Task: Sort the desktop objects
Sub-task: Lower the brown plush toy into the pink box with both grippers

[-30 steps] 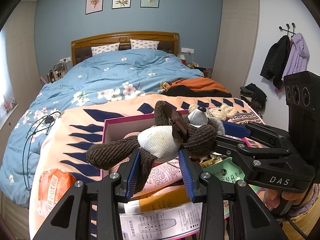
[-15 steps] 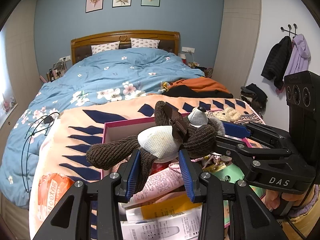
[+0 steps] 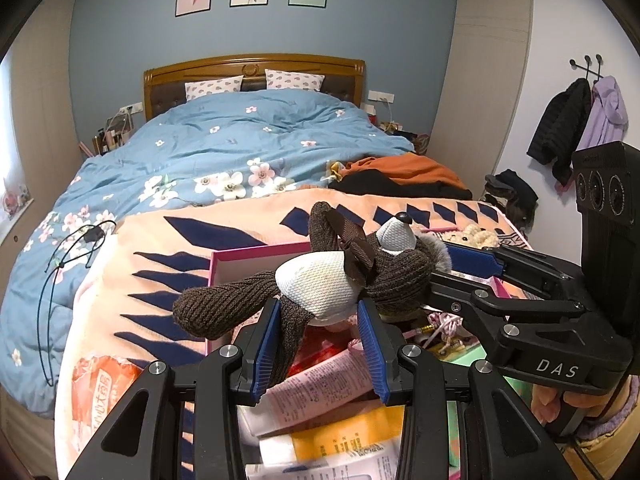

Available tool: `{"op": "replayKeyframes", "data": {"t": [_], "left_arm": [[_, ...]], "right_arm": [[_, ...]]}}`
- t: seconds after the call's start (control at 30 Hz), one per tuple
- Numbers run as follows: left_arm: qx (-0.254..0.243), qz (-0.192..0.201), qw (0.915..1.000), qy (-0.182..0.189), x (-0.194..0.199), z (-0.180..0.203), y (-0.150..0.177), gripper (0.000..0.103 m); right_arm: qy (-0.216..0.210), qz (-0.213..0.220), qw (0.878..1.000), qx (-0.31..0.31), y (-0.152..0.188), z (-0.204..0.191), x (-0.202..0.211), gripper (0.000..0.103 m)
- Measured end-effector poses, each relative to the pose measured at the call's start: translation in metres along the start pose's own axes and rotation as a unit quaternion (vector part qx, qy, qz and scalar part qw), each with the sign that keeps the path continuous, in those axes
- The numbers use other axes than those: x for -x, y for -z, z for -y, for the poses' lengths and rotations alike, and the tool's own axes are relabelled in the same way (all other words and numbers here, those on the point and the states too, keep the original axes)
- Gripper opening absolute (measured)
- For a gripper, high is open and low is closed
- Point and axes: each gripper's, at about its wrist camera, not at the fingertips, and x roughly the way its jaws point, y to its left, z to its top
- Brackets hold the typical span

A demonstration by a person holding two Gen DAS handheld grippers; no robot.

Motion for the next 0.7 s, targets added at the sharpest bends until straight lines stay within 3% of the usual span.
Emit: {"op": "replayKeyframes", "data": {"t": [0.7], "left_arm": [[0.034,-0.011,0.9994,0.001,-0.026,-0.018,-0.009,0.039]], "right_arm": [[0.020,-0.031,0.999,-0.001,-0.018,0.005,-0.033,0.051]]}}
